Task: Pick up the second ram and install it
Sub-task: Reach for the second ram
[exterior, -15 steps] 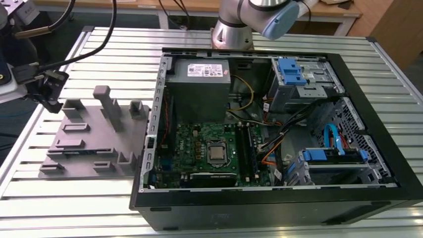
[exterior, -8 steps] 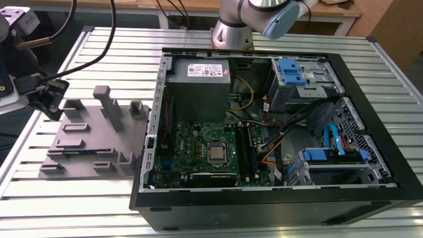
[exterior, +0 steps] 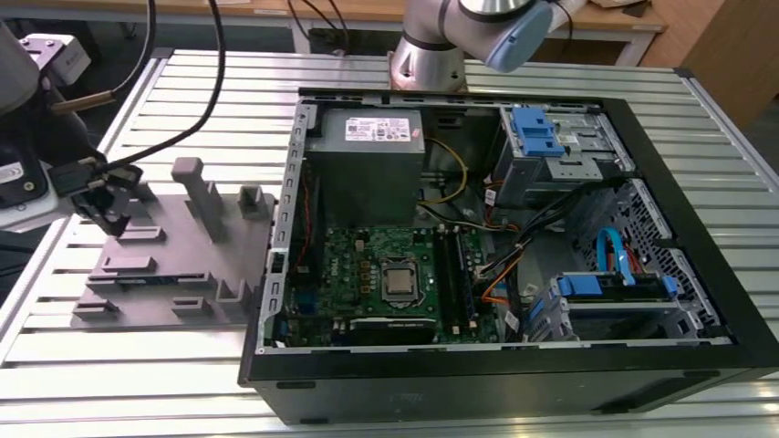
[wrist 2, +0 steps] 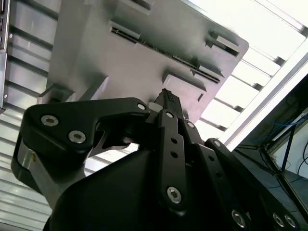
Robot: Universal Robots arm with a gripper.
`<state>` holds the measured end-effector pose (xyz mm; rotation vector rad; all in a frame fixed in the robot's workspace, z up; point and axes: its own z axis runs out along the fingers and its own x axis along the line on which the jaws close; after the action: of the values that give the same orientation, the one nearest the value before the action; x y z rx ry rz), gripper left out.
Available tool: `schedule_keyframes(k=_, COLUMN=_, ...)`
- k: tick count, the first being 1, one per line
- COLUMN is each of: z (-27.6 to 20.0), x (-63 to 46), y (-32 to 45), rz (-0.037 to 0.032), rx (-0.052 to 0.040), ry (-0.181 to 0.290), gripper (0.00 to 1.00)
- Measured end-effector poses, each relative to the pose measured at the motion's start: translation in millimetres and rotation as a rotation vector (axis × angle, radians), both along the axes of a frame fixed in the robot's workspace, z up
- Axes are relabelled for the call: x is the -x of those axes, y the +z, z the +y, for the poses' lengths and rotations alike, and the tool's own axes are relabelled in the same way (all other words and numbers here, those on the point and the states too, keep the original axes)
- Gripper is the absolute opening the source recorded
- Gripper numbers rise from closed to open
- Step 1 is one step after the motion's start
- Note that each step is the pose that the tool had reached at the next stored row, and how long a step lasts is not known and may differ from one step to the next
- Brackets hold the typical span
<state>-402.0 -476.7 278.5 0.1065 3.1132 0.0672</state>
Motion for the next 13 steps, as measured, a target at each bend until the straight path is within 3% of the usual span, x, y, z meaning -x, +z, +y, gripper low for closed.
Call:
schedule_keyframes(k=4, z=-6.4, x=-2.7, y=-7.3, rz=-0.0007, rx=0.0002, ry=0.001, gripper=0.07)
schedule_keyframes(k=9, z=-7.1, x=-7.3, y=-10.0, rz=0.0004, rx=0.0257, ry=0.009, gripper=0.07)
schedule_keyframes(k=13, z=-7.1, x=-11.8, y=-17.1, rz=0.0012, rx=0.0290, ry=0.016, gripper=0.07)
